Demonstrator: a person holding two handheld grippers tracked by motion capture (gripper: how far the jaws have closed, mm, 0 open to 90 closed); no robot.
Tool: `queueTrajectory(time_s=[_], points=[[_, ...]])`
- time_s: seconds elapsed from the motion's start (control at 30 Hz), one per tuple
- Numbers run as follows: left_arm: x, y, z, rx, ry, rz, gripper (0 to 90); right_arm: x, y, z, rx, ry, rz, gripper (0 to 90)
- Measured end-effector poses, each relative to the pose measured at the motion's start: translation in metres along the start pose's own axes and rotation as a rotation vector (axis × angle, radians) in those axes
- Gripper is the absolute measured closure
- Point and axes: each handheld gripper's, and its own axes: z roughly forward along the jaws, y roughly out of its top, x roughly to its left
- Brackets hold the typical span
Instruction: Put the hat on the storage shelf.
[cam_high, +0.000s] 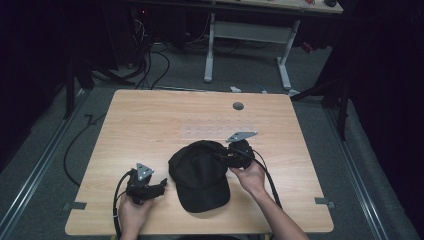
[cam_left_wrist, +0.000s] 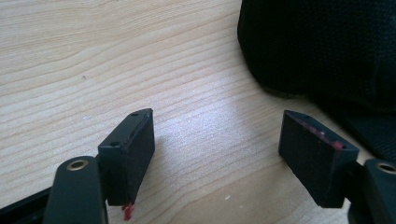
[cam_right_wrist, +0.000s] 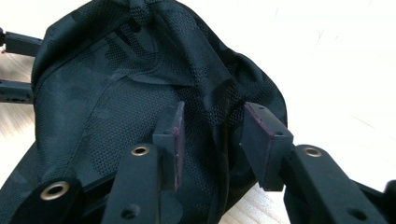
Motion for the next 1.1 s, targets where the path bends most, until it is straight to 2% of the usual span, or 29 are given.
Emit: queueTrajectory(time_s=[0.37, 0.6, 0.8, 1.1], points=[[0.000, 0.000, 0.000, 0.000, 0.000, 0.000, 27.1, -0.001, 0.000, 0.010, 0.037, 0.006, 0.020, 65.4], [0.000, 0.000, 0.000, 0.000, 0.000, 0.000, 27.1, -0.001, -0.001, 0.011, 0.016, -0.019, 0.026, 73.5], [0.000, 0.000, 0.000, 0.000, 0.000, 0.000, 27.0, 0.000, -0.001, 0.012, 0.013, -0.019, 0.012, 79.5], [0.000, 0.000, 0.000, 0.000, 0.000, 0.001, 27.0, 0.002, -0.001, 0.009, 0.017, -0.024, -0.046, 85.6]])
